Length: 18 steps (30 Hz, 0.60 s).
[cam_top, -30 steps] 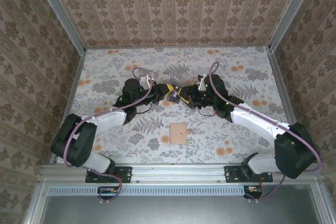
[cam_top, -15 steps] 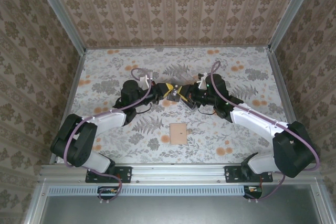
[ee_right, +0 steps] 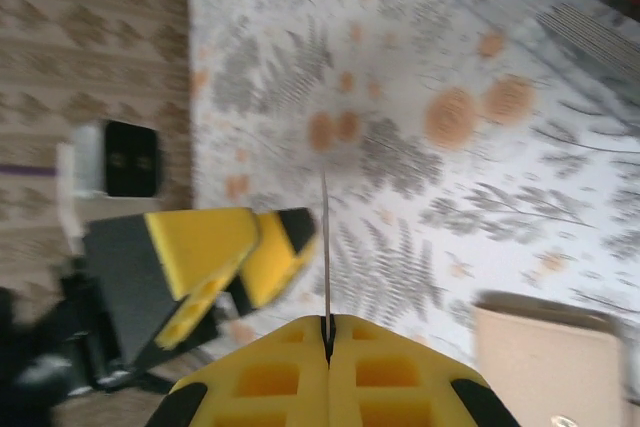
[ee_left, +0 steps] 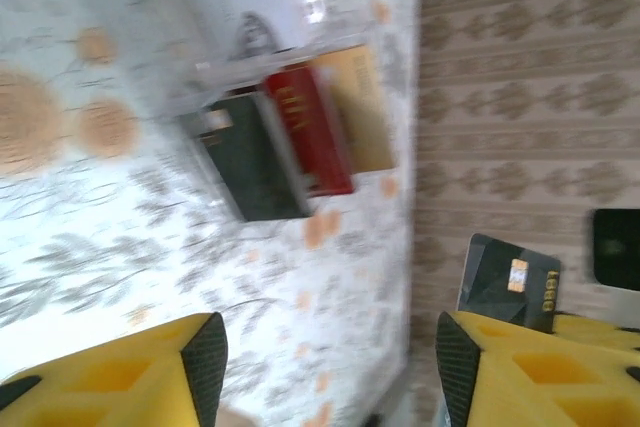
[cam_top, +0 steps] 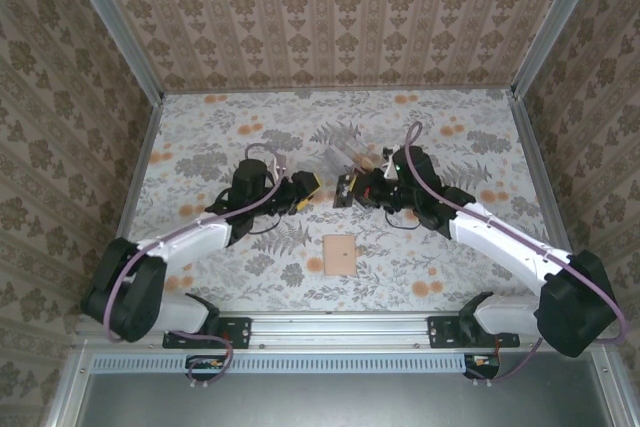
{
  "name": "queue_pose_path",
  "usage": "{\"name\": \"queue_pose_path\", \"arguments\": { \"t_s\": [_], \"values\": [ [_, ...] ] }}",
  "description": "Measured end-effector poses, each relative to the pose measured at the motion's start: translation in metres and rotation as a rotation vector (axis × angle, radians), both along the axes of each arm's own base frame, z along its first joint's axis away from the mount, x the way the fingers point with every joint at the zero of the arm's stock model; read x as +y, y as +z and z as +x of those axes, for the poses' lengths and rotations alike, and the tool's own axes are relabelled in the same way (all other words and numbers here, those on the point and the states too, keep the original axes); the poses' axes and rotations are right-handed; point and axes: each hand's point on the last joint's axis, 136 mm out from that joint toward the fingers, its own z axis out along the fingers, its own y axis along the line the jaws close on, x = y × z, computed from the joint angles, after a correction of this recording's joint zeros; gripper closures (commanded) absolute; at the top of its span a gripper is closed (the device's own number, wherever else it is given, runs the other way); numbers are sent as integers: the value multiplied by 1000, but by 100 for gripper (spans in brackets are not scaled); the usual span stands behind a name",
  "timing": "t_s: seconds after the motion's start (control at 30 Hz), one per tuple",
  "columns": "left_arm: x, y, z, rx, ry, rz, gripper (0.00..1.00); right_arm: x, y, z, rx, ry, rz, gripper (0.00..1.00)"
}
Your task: Put the credit cards into the card holder
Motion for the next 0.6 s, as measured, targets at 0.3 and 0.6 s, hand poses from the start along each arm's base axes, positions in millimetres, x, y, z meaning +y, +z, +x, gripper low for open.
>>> {"name": "queue_pose_path", "arguments": {
  "t_s": [0.3, 0.6],
  "values": [
    [22, -24, -41, -9, -52, 302, 37, 7, -72, -57, 134, 149, -337, 98],
    [21, -53, -71, 26, -127, 475, 35, -23, -103, -67, 188, 118, -504, 98]
  ]
}}
